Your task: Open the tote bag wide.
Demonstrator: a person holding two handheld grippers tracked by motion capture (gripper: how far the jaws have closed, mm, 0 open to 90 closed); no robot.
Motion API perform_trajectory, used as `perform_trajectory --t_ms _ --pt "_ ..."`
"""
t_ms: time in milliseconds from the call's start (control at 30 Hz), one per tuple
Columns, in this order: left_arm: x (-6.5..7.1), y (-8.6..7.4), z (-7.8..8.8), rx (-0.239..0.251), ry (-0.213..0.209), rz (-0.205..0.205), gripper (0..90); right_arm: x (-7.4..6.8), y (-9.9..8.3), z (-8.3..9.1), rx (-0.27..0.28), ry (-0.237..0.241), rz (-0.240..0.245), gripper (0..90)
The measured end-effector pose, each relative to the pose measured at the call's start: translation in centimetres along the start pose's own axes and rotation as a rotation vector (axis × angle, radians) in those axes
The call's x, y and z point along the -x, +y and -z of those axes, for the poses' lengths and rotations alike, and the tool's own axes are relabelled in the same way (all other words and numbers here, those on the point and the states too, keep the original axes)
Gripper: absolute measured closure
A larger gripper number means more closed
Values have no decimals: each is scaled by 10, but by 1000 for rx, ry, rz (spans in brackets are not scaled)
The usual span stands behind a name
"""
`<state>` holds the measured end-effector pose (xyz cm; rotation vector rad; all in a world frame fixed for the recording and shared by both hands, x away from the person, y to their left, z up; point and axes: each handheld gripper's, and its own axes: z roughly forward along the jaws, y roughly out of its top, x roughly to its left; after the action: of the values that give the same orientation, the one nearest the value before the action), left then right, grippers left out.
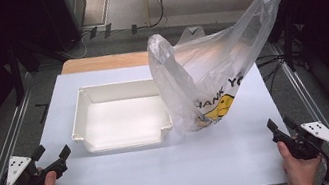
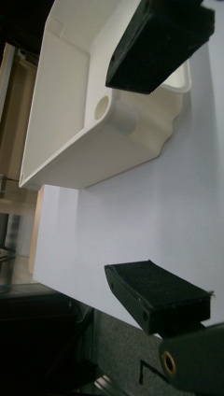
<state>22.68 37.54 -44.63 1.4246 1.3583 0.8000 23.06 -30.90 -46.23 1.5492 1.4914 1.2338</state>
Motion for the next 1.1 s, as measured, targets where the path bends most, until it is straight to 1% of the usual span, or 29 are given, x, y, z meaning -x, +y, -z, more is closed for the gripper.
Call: perform_trajectory --t_ms 67,100,133,167,233,300,433,567,667,733,767,800,833,933,967,1000,1033,1067,1100 --pt "1 1 0 7 4 0 128 -4 4 1 13 9 7 376" --pt "1 1 1 11 -1 1 131 -5 4 2 15 11 8 373" --pt "1 1 1 11 2 -3 134 -9 7 3 20 19 1 368" --pt "2 1 1 11 9 -4 134 -11 9 3 27 23 12 363" --pt "2 2 1 18 5 -2 135 -16 13 3 31 30 24 359" --pt "2 2 1 15 11 -3 136 -23 16 2 33 44 40 361" --pt "4 4 4 22 8 0 139 -37 25 -2 44 80 60 361" --pt "9 9 7 27 4 -10 141 -50 35 -9 43 130 60 362" --pt "14 13 8 20 -1 3 142 -61 41 -13 50 155 78 364" --pt "20 17 8 20 -14 -10 142 -67 45 -17 55 168 96 364" --pt "26 19 7 19 -21 -35 142 -69 47 -18 59 175 100 364" --pt "30 20 7 20 -27 -43 143 -73 50 -21 66 184 104 361" --pt "35 22 7 21 -42 -49 143 -75 52 -23 68 187 107 358" --pt "48 26 7 21 -74 -59 143 -79 59 -27 86 225 82 353" --pt "53 28 7 25 -87 -63 143 -82 61 -28 88 232 74 361" --pt "56 29 7 28 -97 -65 144 -84 63 -29 93 240 73 390" --pt "63 31 6 28 -110 -78 144 -85 64 -30 100 247 79 442" --pt "66 32 4 28 -113 -82 146 -89 65 -32 102 255 83 528" --pt "69 33 3 23 -115 -84 146 -91 66 -33 98 256 89 583"
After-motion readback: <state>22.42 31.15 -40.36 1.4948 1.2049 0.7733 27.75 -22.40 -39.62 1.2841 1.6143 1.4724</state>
